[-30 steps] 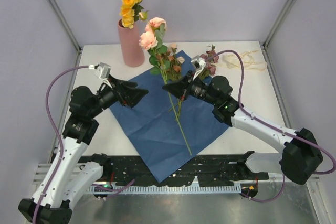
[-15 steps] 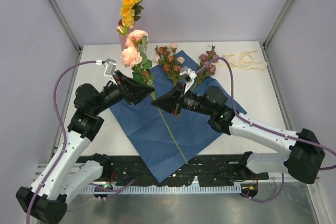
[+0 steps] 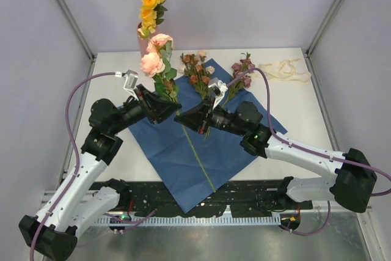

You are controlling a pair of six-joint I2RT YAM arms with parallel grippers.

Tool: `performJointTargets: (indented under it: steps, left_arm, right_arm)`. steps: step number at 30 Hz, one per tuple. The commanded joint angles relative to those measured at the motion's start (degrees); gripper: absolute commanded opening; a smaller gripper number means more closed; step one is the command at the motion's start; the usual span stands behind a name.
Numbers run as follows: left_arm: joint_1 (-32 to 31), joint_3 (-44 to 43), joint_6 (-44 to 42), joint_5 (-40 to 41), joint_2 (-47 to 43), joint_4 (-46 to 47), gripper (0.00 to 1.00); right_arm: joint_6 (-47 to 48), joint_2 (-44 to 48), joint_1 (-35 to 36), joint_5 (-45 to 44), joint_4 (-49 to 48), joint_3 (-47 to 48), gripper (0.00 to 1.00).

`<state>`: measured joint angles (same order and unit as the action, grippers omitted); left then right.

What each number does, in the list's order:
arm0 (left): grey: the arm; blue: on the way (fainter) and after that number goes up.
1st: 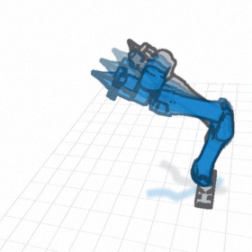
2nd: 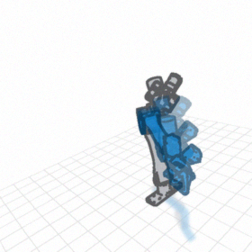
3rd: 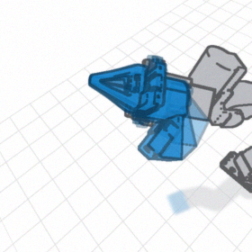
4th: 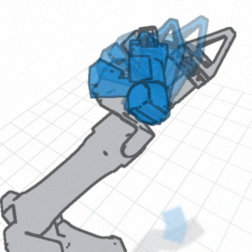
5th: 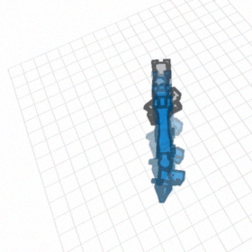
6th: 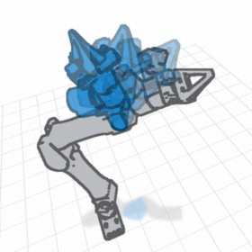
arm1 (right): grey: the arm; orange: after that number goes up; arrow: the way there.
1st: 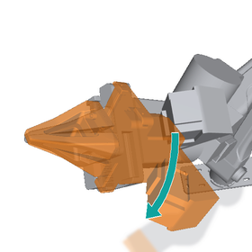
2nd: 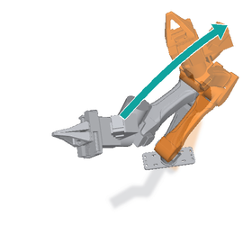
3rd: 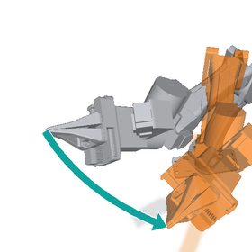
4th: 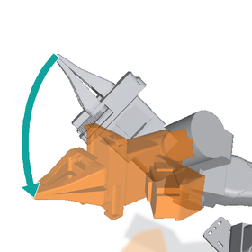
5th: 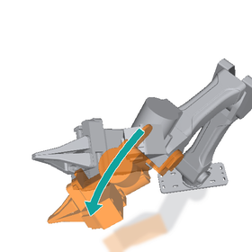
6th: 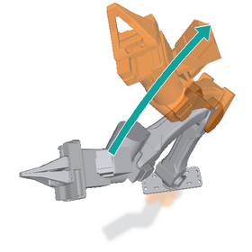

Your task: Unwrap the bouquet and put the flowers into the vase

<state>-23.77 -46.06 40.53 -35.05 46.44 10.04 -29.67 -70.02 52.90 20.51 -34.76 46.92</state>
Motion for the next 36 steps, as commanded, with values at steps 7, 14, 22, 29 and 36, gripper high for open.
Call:
performJointTargets:
  steps: [7,14,22,29,36]
  left_arm:
    - [-0.14,-0.16,-0.01,0.77,-1.08,2.35,0.0]
    - [-0.05,-7.18,-10.37,8.22,-1.96,-6.51,0.0]
    - [-0.05,-23.7,-26.18,29.47,1.2,-17.95,0.0]
    - [0.04,-31.35,-38.85,47.6,7.43,-6.27,0.0]
    - [0.39,-42.87,-47.9,60.53,17.63,-0.92,0.0]
  right_arm:
    - [-0.47,-0.29,0.8,-2.23,-4.96,0.63,0.11]
    - [-0.13,4.52,0.8,-3.46,1.79,-0.59,0.97]
    - [2.77,19.72,0.8,-8.03,10.15,-9.03,0.96]
    - [8.04,28.79,0.8,-13.39,18.84,-9.3,0.95]
    - [9.72,30.82,0.8,-25.6,26.67,-7.54,0.96]
